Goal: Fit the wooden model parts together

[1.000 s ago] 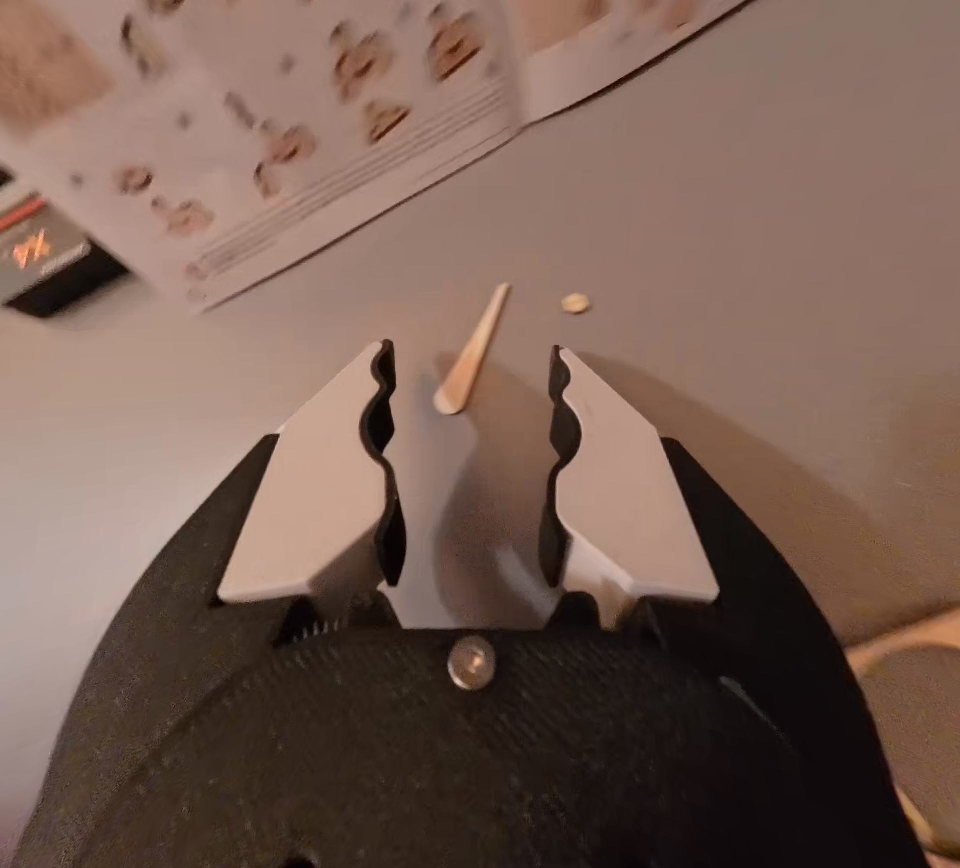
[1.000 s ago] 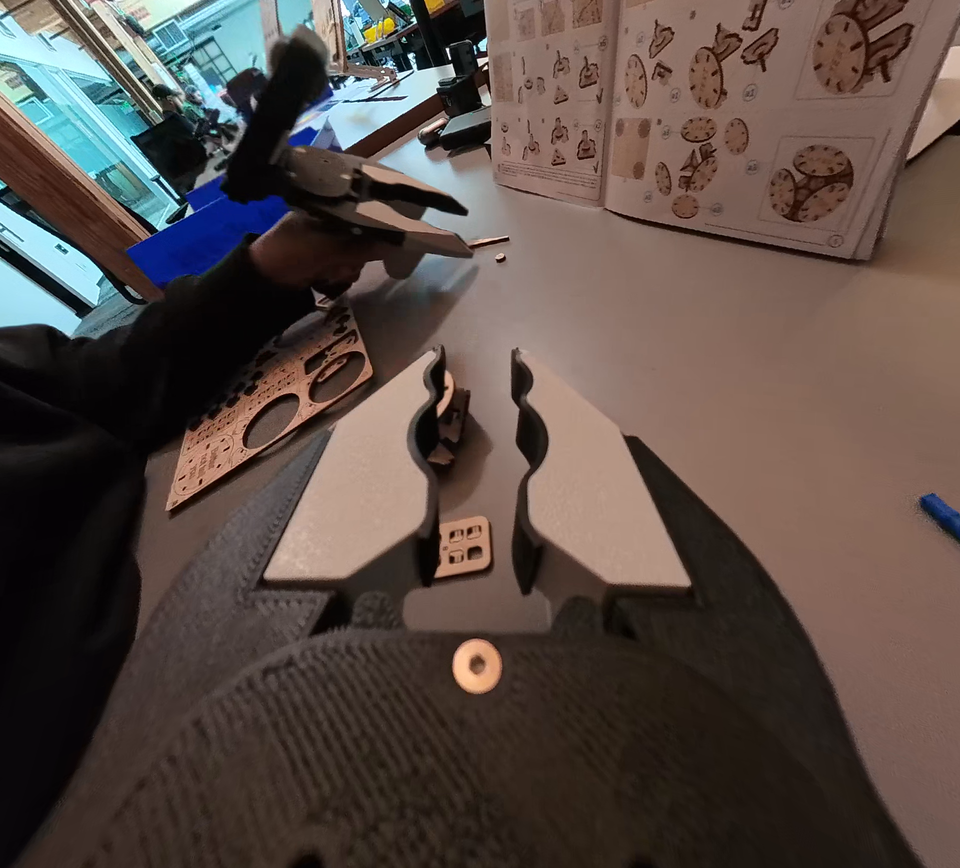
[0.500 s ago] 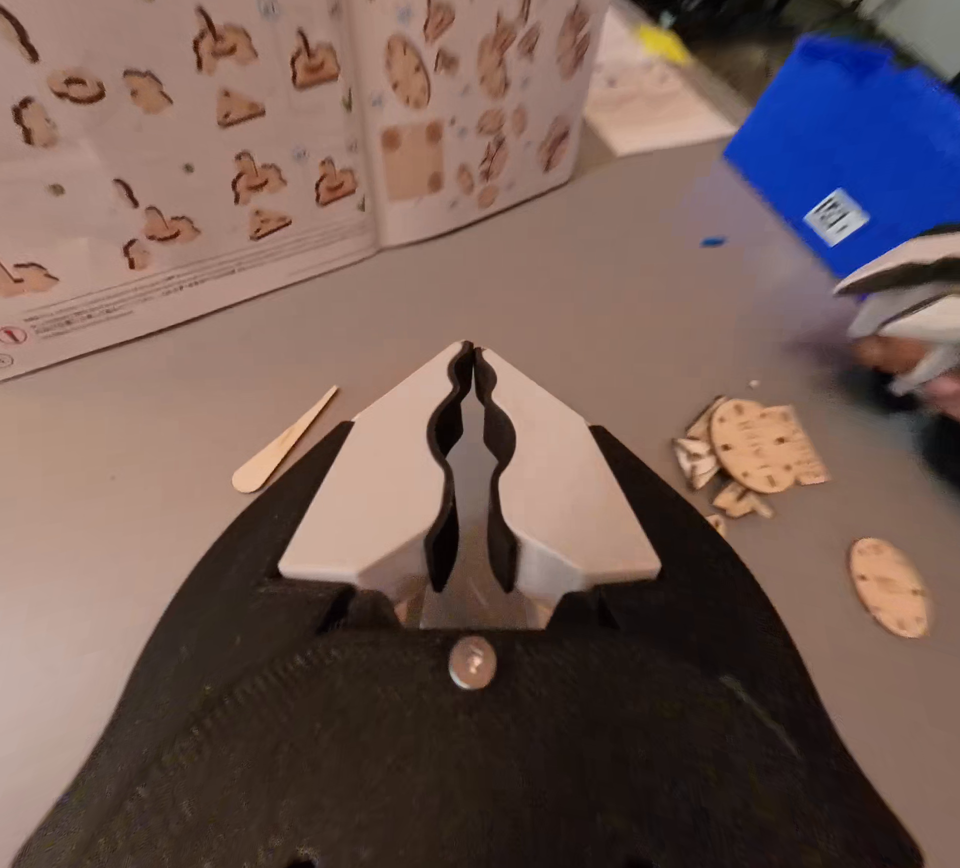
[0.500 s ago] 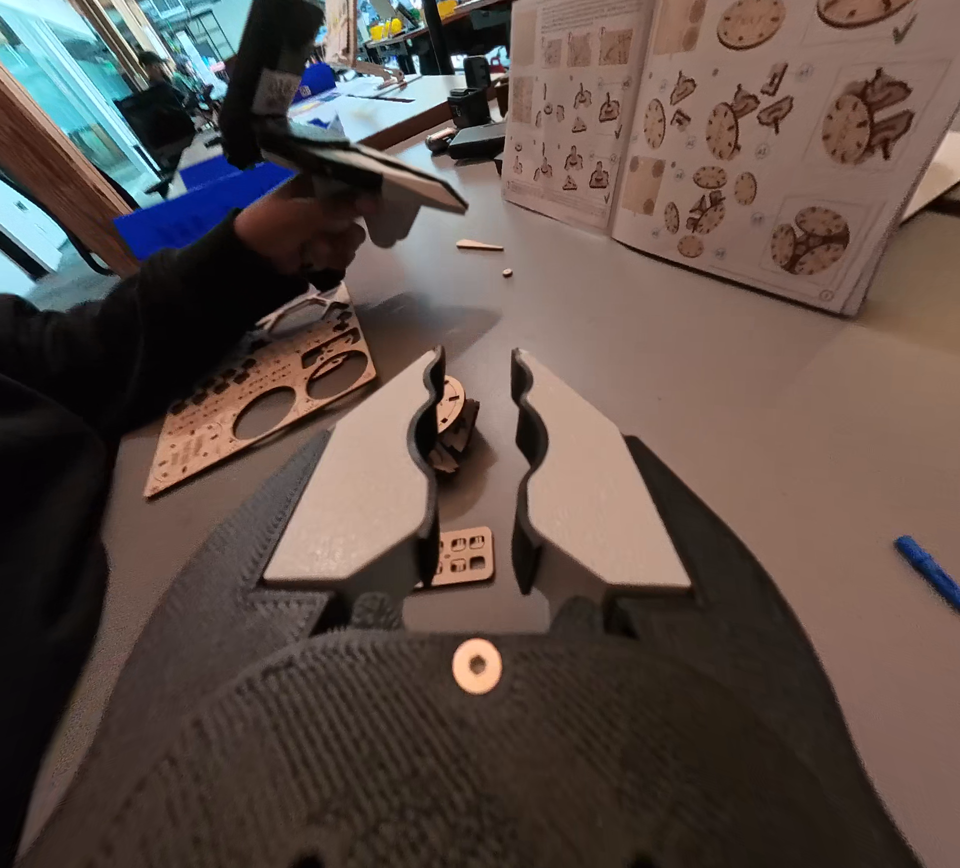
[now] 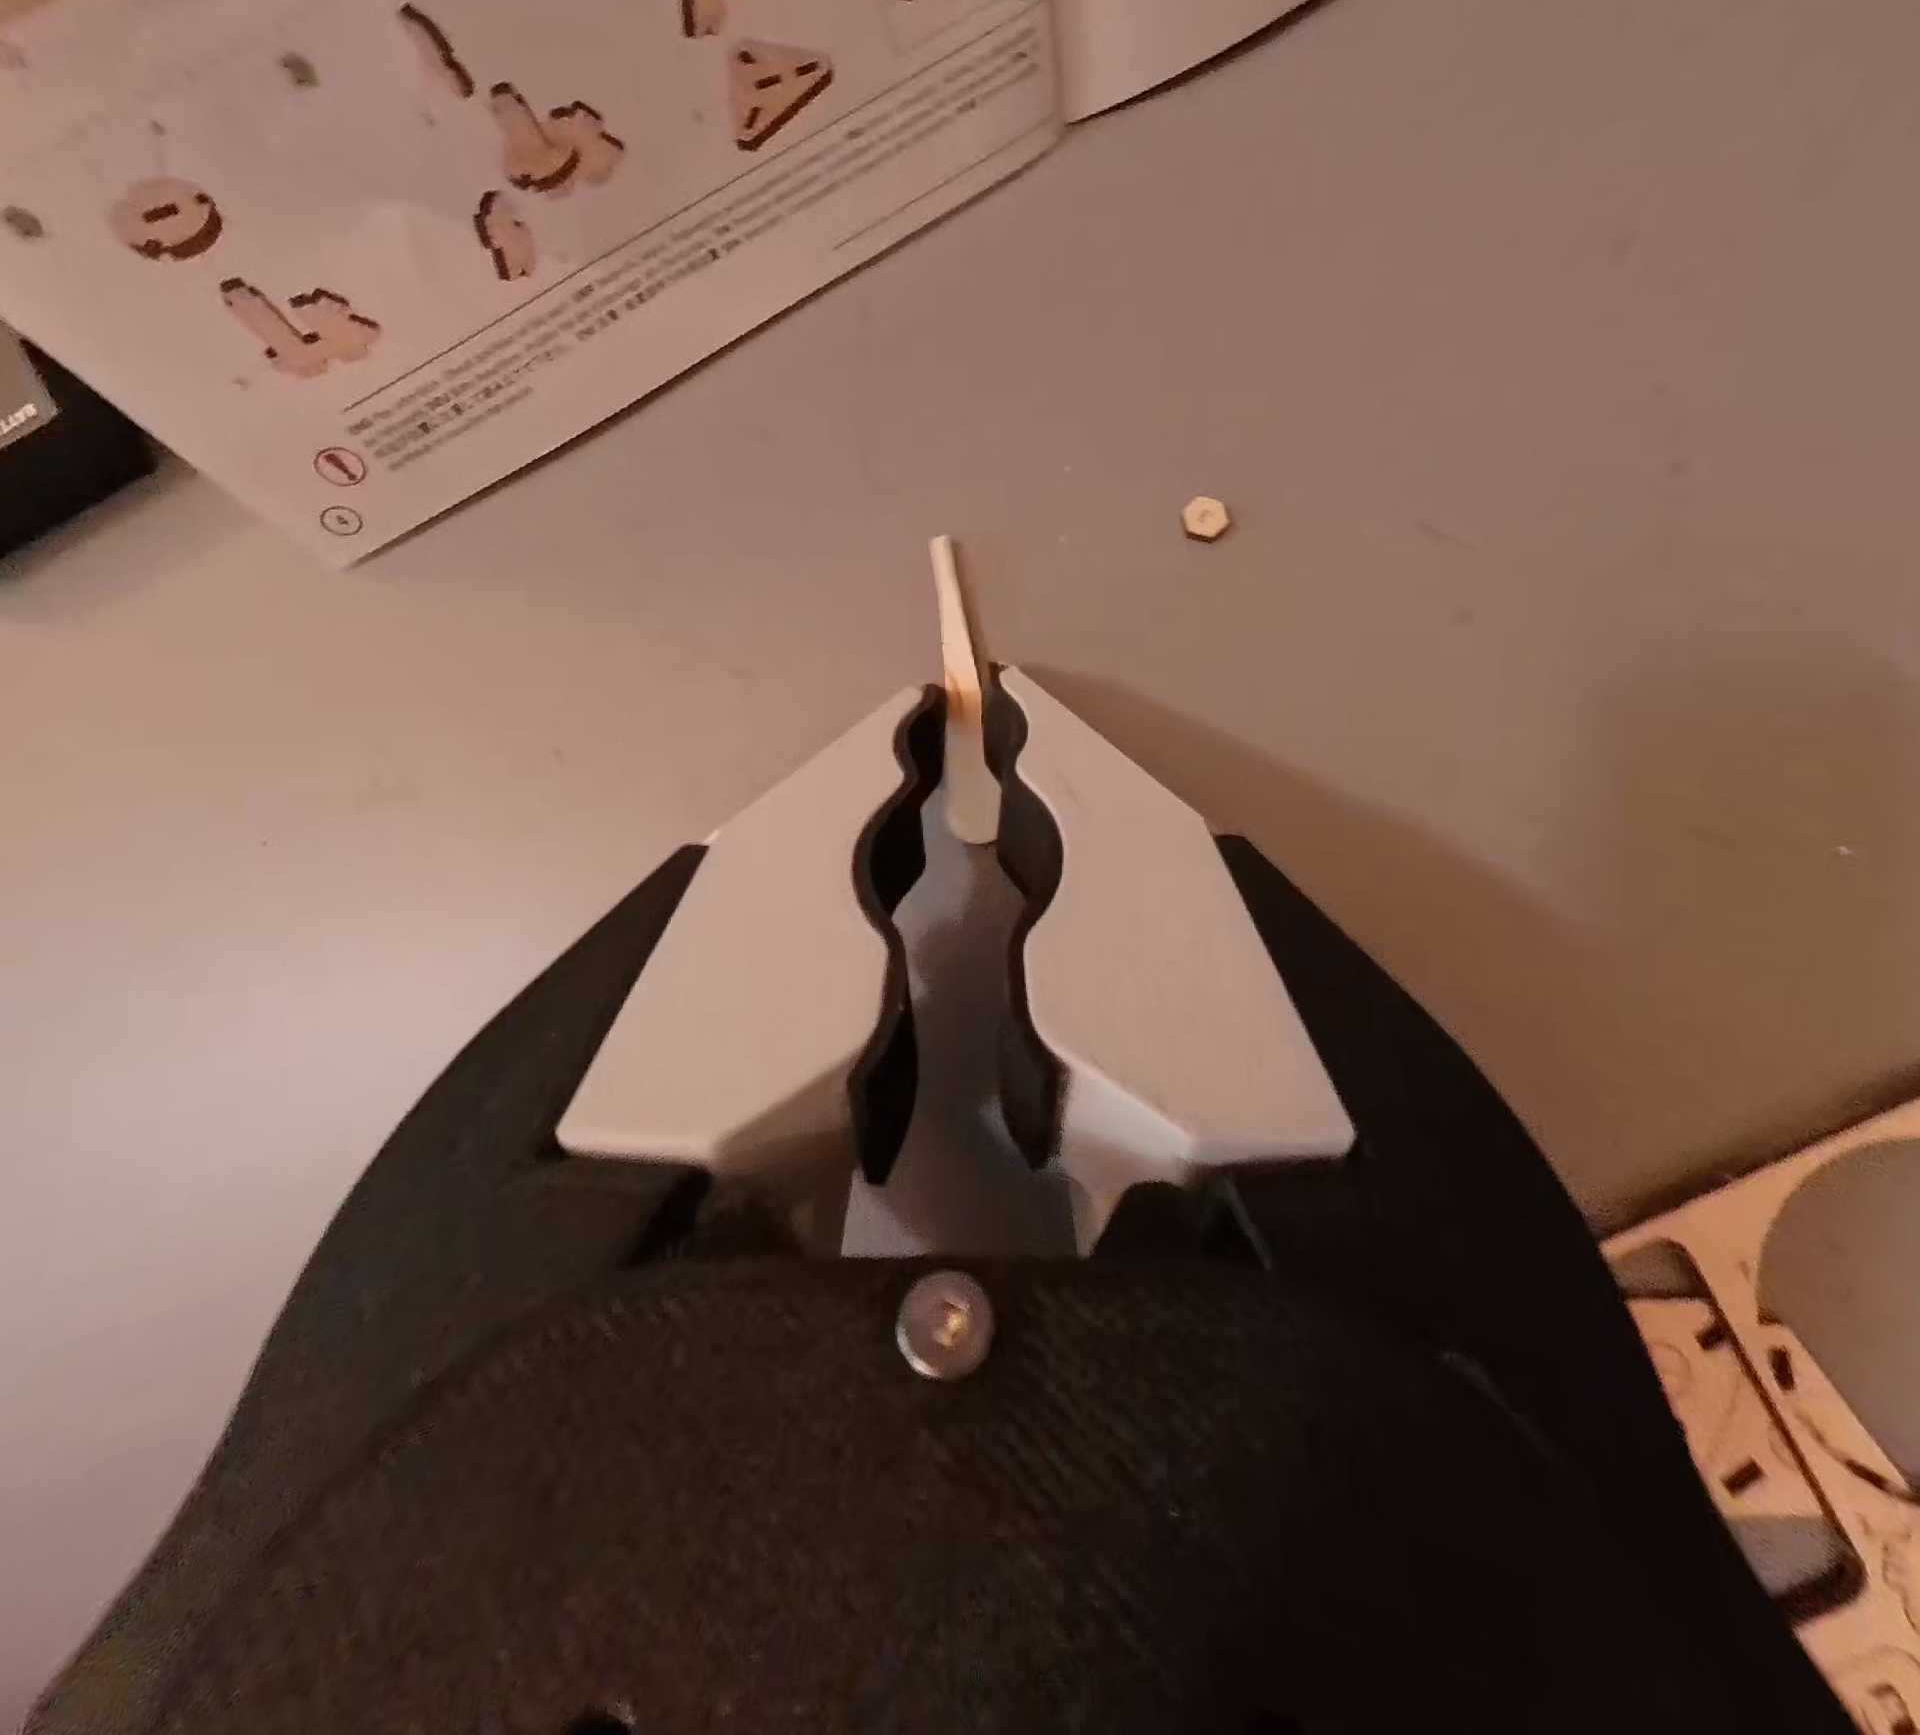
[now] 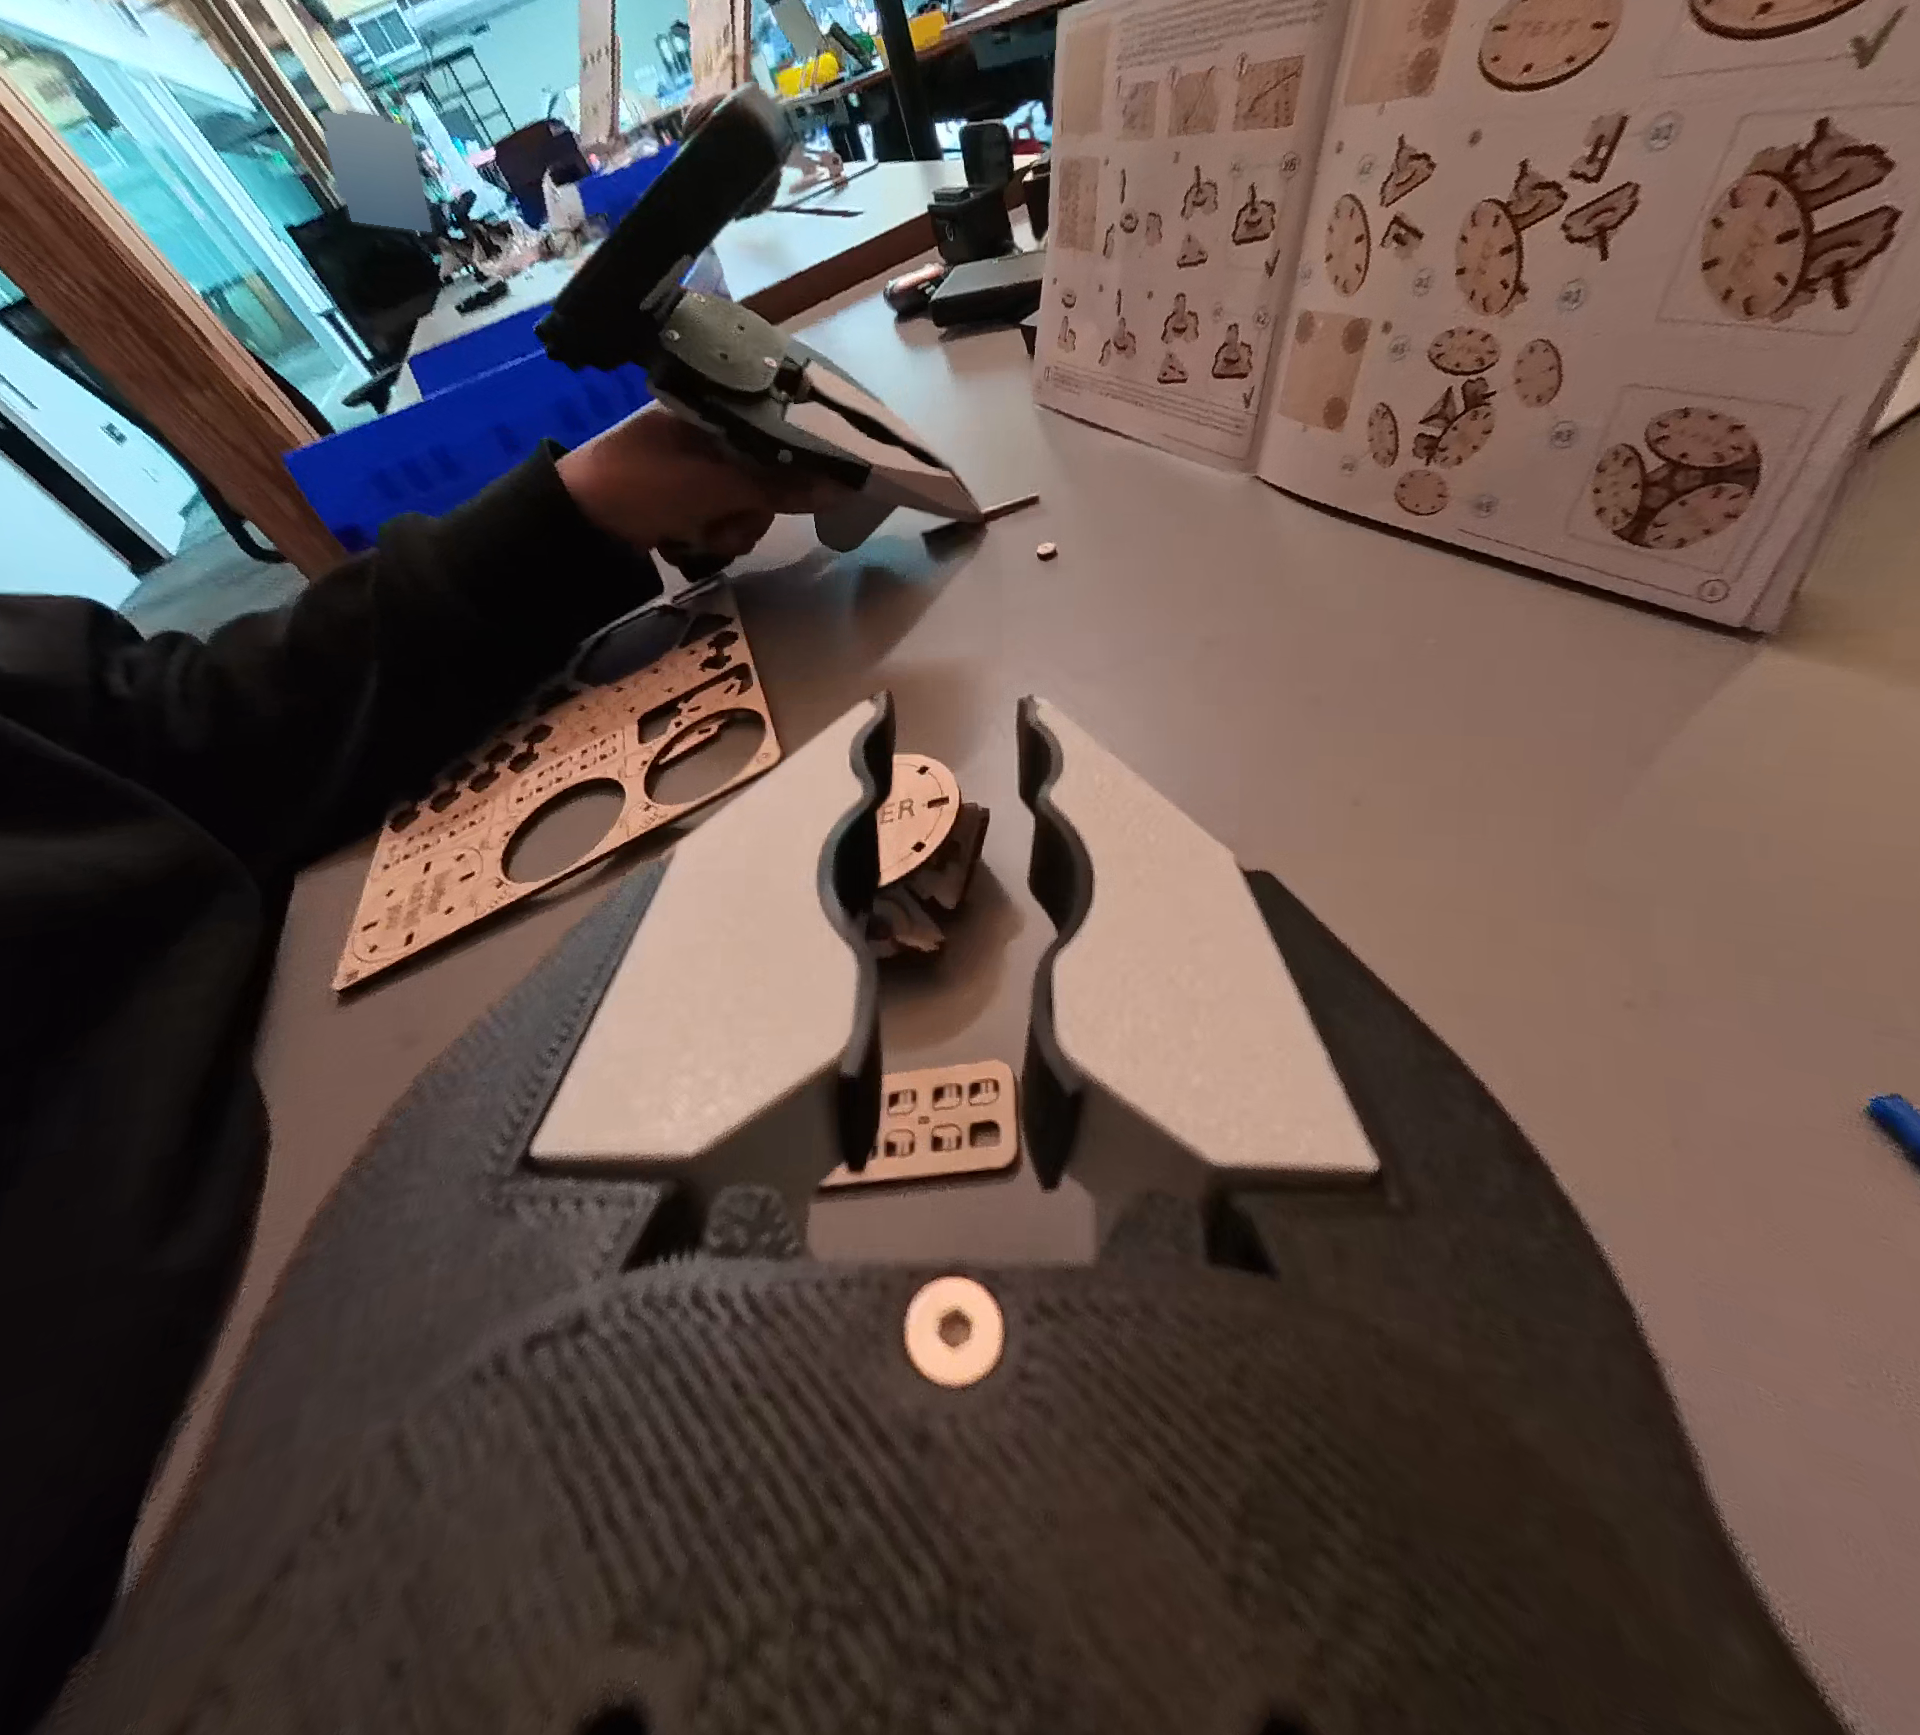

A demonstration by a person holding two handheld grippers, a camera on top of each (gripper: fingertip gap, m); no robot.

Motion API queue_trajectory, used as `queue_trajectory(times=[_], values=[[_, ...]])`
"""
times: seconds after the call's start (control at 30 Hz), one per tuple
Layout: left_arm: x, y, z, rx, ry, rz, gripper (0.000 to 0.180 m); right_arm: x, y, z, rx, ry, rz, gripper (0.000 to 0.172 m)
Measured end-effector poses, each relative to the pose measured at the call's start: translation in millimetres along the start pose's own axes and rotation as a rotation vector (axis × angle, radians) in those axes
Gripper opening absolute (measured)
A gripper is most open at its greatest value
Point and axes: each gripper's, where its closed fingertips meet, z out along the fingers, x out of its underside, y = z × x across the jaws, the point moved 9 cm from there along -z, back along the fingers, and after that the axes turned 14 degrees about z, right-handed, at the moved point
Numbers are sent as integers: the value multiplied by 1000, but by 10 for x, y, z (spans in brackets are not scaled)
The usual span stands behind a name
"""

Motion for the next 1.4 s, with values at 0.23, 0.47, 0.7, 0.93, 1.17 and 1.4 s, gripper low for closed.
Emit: queue_trajectory(times=[0.23,0.47,0.7,0.93,1.17,1.4], values=[[-142,-14,-203,73,-201,-95,0,7,30,9,27,11,-53,22],[-26,-79,-16,35,-44,23,50,20,45,24,22,21,-60,21],[-54,-225,-1,106,-37,102,5,-14,13,-18,-14,-13,8,22],[-118,-271,-81,157,-84,116,0,0,24,-1,0,0,-16,22],[-210,-286,-189,132,-177,114,0,2,17,0,-2,0,-11,22],[-109,-283,-110,43,-3,86,27,16,3,14,-2,6,-4,22]])
